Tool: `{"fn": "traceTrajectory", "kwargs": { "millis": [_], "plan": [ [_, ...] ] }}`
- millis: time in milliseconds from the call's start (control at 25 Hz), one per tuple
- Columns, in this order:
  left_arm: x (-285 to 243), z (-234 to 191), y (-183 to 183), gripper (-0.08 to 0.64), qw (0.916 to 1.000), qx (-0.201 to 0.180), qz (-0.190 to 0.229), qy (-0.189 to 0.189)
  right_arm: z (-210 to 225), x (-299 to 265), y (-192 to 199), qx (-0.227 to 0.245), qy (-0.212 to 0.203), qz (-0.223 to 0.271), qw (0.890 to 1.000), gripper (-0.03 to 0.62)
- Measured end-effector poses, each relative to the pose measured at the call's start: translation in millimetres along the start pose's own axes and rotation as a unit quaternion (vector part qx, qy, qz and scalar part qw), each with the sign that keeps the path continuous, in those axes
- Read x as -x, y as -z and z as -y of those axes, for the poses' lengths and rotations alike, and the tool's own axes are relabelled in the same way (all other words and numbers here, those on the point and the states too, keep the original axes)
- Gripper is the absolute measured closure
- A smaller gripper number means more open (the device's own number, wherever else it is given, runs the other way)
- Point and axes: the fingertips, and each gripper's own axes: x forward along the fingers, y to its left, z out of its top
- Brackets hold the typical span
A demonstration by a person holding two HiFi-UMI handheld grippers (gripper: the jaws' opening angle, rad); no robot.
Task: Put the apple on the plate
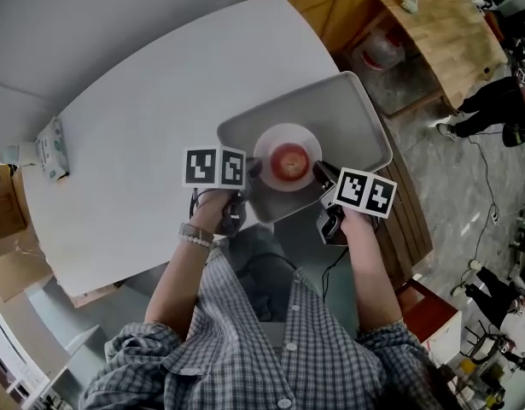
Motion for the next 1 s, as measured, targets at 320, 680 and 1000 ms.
{"fn": "traceTrajectory", "kwargs": {
  "millis": [320, 680, 1000],
  "plan": [
    [-10, 2, -1, 0.518, 0.9996, -0.007, -0.005, -0.026, 8, -5, -3, 0.034, 0.004, -0.022, 0.999, 0.543],
    [-9, 4, -4, 0.516, 0.9993, 0.014, 0.025, -0.022, 6, -8, -6, 0.087, 0.027, -0.016, 0.996, 0.543],
    [-1, 13, -16, 0.459, 0.9942, 0.067, 0.080, 0.027, 17, 1, -14, 0.071, 0.042, 0.027, 0.996, 0.541]
  ]
}}
